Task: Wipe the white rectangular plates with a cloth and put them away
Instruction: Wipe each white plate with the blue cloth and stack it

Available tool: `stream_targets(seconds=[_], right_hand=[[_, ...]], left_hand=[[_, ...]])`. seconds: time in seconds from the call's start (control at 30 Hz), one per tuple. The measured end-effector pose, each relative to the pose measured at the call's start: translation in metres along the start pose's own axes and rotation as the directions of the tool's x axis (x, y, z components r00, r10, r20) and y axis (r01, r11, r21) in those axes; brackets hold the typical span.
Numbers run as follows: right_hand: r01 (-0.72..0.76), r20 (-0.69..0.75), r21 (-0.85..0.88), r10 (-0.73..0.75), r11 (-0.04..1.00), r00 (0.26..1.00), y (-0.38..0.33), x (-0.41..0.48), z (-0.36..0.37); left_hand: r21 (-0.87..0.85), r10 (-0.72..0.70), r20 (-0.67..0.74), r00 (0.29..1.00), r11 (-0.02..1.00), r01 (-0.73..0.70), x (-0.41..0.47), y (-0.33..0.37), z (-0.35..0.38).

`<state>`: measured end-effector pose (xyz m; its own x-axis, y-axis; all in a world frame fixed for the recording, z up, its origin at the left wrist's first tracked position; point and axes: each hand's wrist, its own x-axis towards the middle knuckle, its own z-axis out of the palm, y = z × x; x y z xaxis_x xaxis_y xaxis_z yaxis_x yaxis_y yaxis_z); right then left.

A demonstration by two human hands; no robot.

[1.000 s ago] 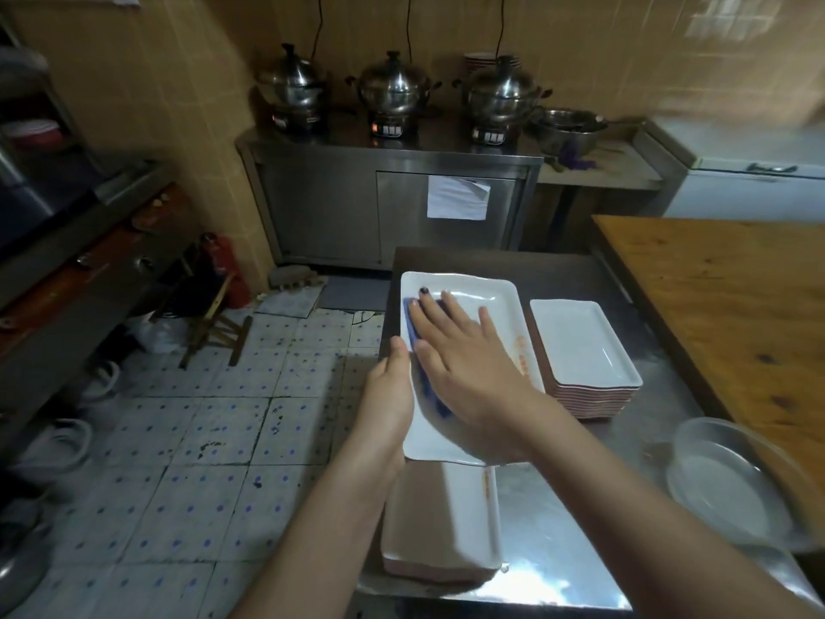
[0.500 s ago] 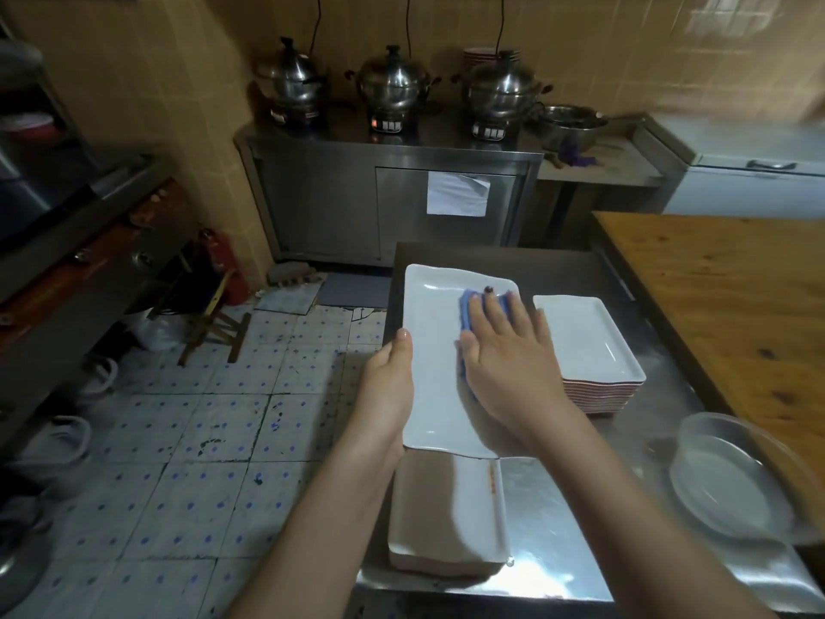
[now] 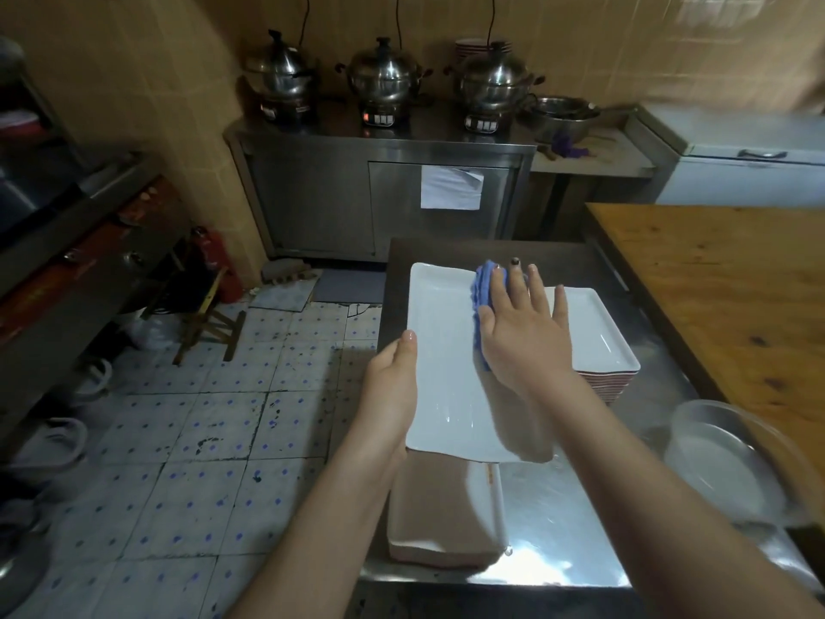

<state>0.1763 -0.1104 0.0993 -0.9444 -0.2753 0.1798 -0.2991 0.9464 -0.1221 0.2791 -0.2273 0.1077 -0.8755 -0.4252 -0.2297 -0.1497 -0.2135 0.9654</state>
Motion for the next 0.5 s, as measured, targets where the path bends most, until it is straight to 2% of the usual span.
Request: stream_targets(seconds=[0.1,0.3,0.4,0.5], right_hand=[[0.029,0.068,0.118,-0.037,0.993,0.997,-0.026,-0.023,-0.003],[0.239,0.146,0.236,-0.278,0.942,0.95,-0.056,-0.071,-0.011],[0.262,0.138,0.116,-0.277,0.958,0.951,-0.034,-0.076,-0.01],[0.204,0.114,-0.016,-0.201,0.979,0.973,-0.007,-0.074,-0.005]], left_hand=[[-0.034,-0.011,-0.039,0.999,0.999,0.01,0.001,0.001,0.005],[-0.091,-0.013,-0.079,0.997,0.996,0.006,0.014,0.005,0.004],[-0.073,-0.007,-0.127,0.992,0.997,-0.003,0.016,0.005,0.0],[-0.055,0.004,-0.146,0.989,0.998,-0.013,0.016,0.008,-0.004]])
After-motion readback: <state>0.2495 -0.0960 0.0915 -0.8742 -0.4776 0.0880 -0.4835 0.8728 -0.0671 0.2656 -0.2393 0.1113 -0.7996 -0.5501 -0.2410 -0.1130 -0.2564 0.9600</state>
